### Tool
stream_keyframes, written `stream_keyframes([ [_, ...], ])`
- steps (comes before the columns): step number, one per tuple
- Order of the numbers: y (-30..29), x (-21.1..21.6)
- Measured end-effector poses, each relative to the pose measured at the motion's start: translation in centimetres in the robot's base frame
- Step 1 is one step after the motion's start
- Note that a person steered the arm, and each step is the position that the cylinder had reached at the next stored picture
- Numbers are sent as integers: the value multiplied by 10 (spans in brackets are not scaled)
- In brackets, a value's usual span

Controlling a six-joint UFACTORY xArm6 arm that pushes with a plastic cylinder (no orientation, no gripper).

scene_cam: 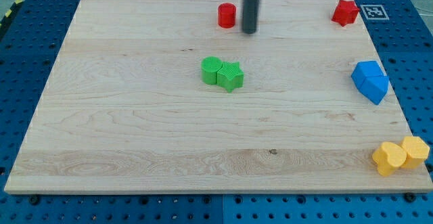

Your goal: Separate blue cube from the blue triangle

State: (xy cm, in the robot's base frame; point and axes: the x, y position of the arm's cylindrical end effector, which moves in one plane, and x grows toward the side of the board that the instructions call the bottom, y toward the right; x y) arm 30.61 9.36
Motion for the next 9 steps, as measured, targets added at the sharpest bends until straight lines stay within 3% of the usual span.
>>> stream_keyframes([
  [2,156,18],
  [4,242,110],
  [5,238,135],
  [7,134,136],
  [9,71,103],
])
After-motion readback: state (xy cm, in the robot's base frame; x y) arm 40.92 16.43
